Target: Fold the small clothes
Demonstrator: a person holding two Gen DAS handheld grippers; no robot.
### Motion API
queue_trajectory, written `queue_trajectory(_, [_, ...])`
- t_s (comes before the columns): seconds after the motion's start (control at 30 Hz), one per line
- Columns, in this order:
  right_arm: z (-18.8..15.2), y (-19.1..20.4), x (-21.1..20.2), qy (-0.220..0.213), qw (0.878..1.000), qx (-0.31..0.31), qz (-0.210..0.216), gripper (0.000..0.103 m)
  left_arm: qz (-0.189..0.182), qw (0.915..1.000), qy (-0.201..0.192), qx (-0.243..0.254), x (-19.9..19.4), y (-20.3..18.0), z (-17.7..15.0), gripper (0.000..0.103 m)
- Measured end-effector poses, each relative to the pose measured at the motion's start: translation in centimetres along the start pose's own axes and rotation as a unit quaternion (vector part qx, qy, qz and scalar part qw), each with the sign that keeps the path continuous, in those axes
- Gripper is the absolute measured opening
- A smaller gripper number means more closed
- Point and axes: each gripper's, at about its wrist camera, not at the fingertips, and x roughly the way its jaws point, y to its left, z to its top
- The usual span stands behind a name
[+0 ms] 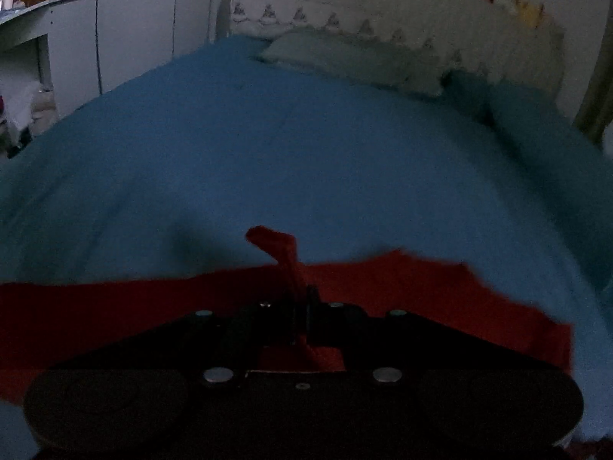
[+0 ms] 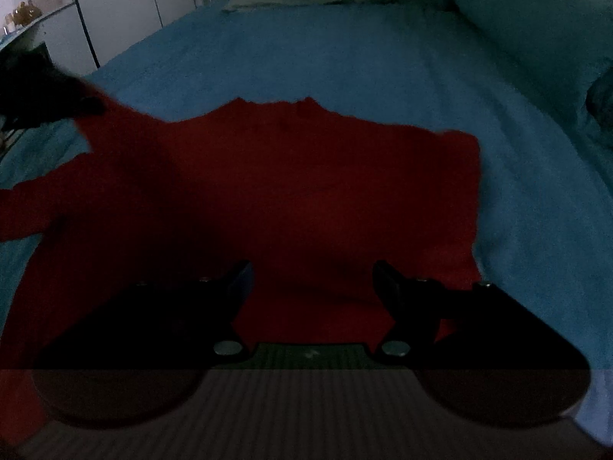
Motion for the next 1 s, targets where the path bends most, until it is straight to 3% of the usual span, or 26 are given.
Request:
queue_trajectory(0.1, [-0.5,-0.1,1.0,0.014,1.0,0.002,-0.009,0.085,0.012,0.9996,0.026,0.002,2.4,1.9,-2.4,0.004])
queue_trajectory(0.23, [-1.3,-1.2,1.6,0.027,0.999,0.014,-0.035,0.085,0.018,0.9994,0.03,0.0,3.1,1.9,-4.1,0.004])
queue_trajectory(0.4, [-2.8,-4.7,0.7,0.03,0.993,0.051,-0.103,0.089,0.013,0.9993,0.032,-0.012,2.5,1.2,-3.0,0.004])
queue_trajectory(0.53, [-3.3,-6.2,-0.7,0.048,0.99,0.074,-0.114,0.089,0.01,0.9993,0.036,-0.008,2.3,1.6,-2.9,0.007])
queue_trajectory(0.63, [-3.3,-5.4,-1.8,0.064,0.989,0.05,-0.123,0.091,0.018,0.9988,0.045,0.002,2.1,2.3,-3.2,0.014])
queue_trajectory(0.73, [-2.5,-4.2,-3.4,0.047,0.991,0.035,-0.12,0.091,0.042,0.9979,0.049,0.013,1.4,2.8,-3.2,0.023])
queue_trajectory(0.8, [-1.4,-3.0,-4.6,0.016,0.994,0.021,-0.108,0.092,0.084,0.9948,0.052,0.023,0.3,3.3,-3.0,0.038])
queue_trajectory(0.87, [-0.5,-2.2,-4.7,-0.007,0.996,0.005,-0.094,0.096,0.126,0.9907,0.042,0.03,-1.2,3.7,-2.2,0.044])
queue_trajectory(0.9, [0.0,-1.8,-4.1,-0.017,0.996,-0.006,-0.088,0.097,0.123,0.9913,0.034,0.032,-1.9,3.8,-1.9,0.045])
queue_trajectory(0.97, [0.7,-1.6,-2.3,-0.024,0.997,-0.012,-0.074,0.097,0.087,0.9949,0.035,0.038,-2.2,3.4,-1.1,0.064])
queue_trajectory(1.0, [0.9,-1.6,-1.2,-0.025,0.997,-0.009,-0.069,0.097,0.067,0.996,0.039,0.044,-1.9,3.0,-1.0,0.068])
